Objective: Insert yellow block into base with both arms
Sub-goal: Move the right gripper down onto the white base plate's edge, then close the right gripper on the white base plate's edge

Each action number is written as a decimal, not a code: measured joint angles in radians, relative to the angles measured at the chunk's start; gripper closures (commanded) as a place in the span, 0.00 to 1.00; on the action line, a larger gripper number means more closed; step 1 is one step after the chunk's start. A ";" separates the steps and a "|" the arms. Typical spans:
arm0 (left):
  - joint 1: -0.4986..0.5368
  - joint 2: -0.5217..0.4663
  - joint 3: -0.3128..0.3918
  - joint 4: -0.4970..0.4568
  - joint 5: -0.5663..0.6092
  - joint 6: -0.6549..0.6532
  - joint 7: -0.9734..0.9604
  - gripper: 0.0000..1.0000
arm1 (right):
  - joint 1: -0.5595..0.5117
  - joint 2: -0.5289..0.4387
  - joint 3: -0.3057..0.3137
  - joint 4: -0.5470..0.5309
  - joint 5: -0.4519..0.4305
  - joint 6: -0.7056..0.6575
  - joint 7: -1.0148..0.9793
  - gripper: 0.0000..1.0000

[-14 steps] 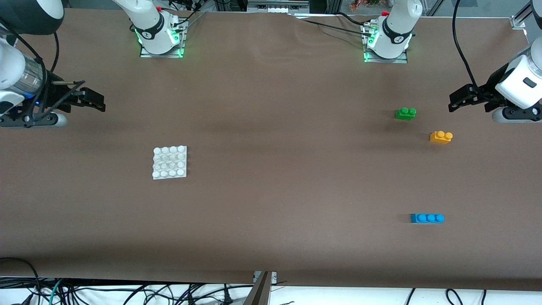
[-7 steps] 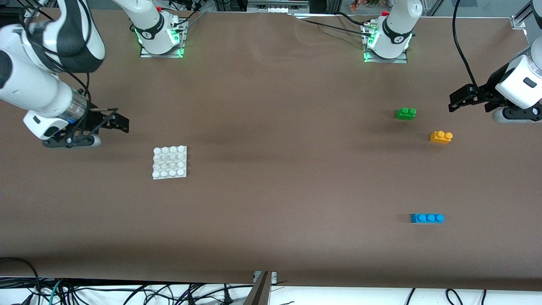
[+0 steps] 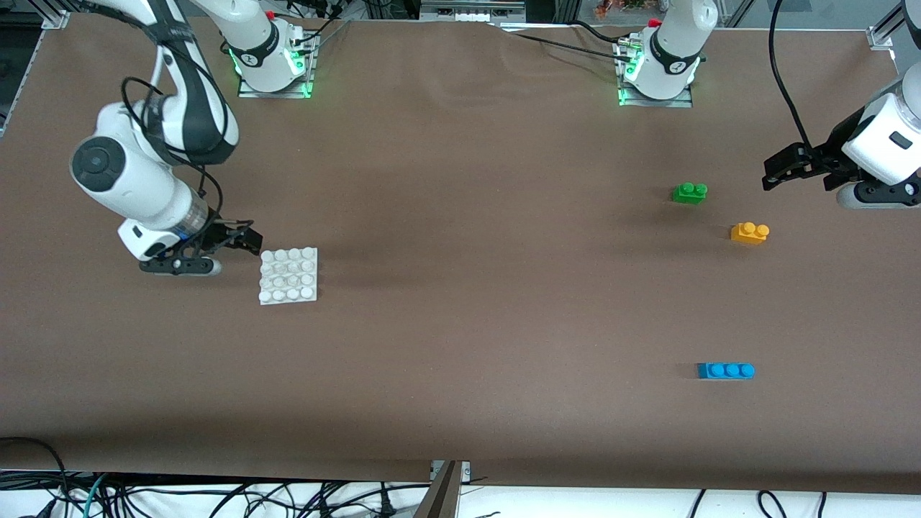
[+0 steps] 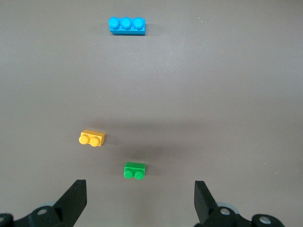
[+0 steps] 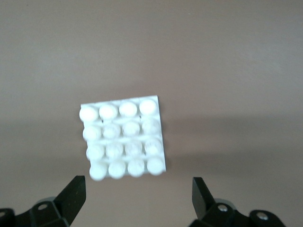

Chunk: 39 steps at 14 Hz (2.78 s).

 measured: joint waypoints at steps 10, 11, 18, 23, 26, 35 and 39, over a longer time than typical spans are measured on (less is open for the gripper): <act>0.000 0.000 0.000 0.000 0.000 0.000 0.000 0.00 | 0.004 0.171 0.000 -0.093 0.000 0.352 0.003 0.01; 0.000 0.000 0.000 0.000 0.000 0.000 0.000 0.00 | 0.004 0.178 0.000 -0.113 0.000 0.386 0.003 0.01; 0.000 0.000 0.000 0.000 0.000 0.000 0.000 0.00 | 0.004 0.191 -0.001 -0.139 0.000 0.441 0.003 0.01; 0.000 0.000 0.000 0.000 0.000 0.000 0.000 0.00 | 0.003 0.206 -0.002 -0.139 0.000 0.455 0.003 0.13; 0.000 0.000 0.000 0.000 0.000 0.000 0.000 0.00 | 0.003 0.206 -0.003 -0.139 0.000 0.455 0.003 0.24; 0.000 0.000 0.000 0.000 0.000 0.000 0.000 0.00 | 0.003 0.205 0.002 -0.140 0.000 0.462 0.014 0.24; 0.000 0.000 0.000 0.000 0.000 0.000 0.000 0.00 | 0.004 0.206 0.024 -0.140 0.000 0.466 0.055 0.28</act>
